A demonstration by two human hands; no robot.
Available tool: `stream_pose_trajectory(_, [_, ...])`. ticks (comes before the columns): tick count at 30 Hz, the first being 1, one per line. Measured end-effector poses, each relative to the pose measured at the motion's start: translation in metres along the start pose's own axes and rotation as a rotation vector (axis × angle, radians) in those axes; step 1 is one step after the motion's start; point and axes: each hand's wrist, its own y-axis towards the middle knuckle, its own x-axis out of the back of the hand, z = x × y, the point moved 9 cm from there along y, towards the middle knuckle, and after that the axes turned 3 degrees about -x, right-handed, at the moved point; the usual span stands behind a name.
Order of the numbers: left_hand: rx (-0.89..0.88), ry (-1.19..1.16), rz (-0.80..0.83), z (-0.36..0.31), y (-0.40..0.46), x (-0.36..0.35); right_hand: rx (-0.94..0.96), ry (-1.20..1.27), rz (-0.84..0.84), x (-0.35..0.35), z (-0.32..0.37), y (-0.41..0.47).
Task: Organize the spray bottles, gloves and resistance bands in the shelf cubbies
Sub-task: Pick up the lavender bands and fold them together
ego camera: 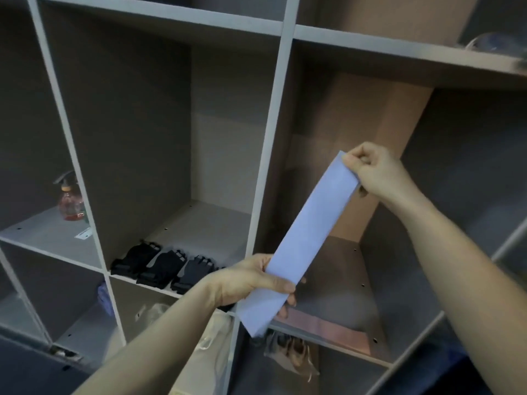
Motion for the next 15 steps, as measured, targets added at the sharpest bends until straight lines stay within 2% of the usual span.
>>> stream_pose_trajectory(2, [0.042, -0.025, 0.023, 0.009, -0.001, 0.001, -0.149, 0.068, -0.028, 0.018, -0.04, 0.004])
stream_pose_trajectory(4, [0.062, -0.016, -0.044, 0.012, 0.001, 0.013, -0.27, 0.114, -0.062, 0.031, -0.078, 0.002])
stream_pose_trajectory(7, [0.086, -0.007, -0.307, 0.013, 0.008, 0.048, -0.462, 0.266, -0.12, 0.038, -0.136, -0.013])
stream_pose_trajectory(10, [0.06, -0.145, -0.628, 0.018, 0.016, 0.084, -0.623, 0.424, -0.173, 0.027, -0.185, -0.04])
stream_pose_trajectory(15, [0.018, -0.263, -0.886, 0.042, 0.046, 0.095, -0.832, 0.526, -0.222, -0.009, -0.263, -0.09])
